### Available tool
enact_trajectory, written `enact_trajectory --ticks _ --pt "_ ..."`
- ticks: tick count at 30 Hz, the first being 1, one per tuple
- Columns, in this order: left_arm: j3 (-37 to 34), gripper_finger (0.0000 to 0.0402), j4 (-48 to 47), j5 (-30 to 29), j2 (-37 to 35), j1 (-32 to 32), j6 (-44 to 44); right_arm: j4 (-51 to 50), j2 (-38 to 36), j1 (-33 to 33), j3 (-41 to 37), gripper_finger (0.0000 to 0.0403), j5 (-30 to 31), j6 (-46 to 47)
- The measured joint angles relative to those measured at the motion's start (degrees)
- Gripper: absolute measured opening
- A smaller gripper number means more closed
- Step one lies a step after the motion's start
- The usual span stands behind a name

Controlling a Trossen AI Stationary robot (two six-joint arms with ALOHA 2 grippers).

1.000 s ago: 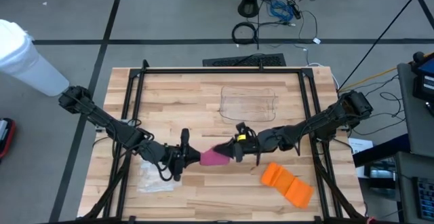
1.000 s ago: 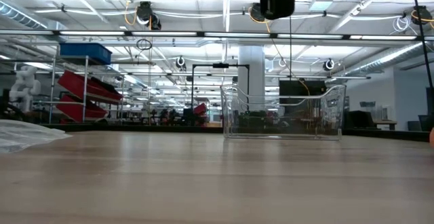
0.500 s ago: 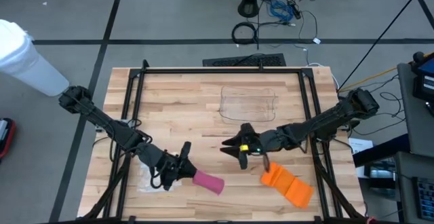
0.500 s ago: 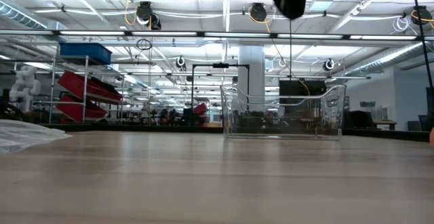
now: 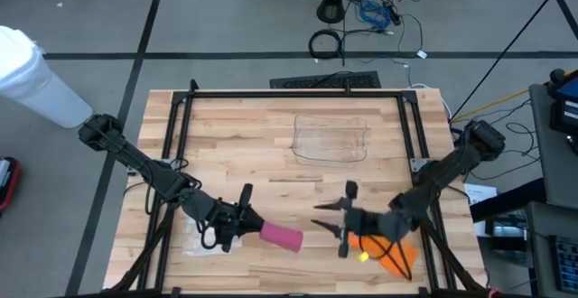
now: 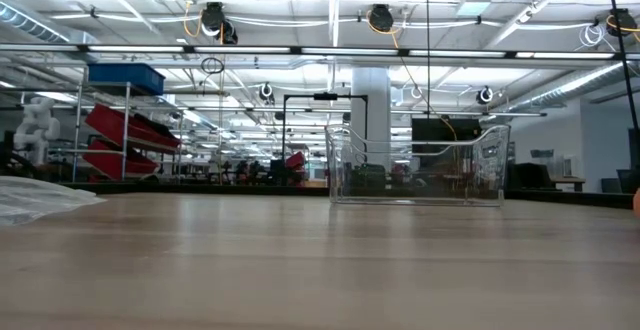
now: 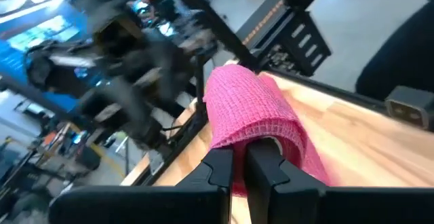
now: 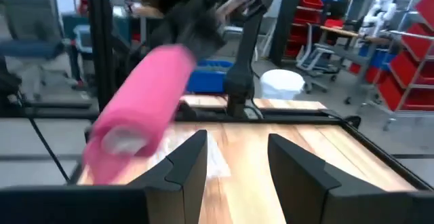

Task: Roll bandage
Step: Roll the pink bandage

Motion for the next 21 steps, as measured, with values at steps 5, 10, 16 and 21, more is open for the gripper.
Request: enact_trajectory --ticks 5,10,16,21 --pt "0.0 0.0018 2.62 -7.49 0.0 0.1 -6.73 4.58 6.53 2.2 0.02 0.0141 0.28 1.54" --pt "0.0 0.0018 6.41 -14.08 -0.24 1.91 -24.58 1.2 13.05 2.11 -0.07 0.0141 7.09 -5.95" --pt "0.0 0.0018 6.06 -13.81 -0.24 2.42 -28.53 1.51 17.88 3.01 -0.06 0.0141 21.88 -37.3" --pt "0.0 0.0018 6.03 -13.74 -0.24 2.73 -28.53 0.86 19.29 3.31 2.26 0.0141 31.37 -58.62"
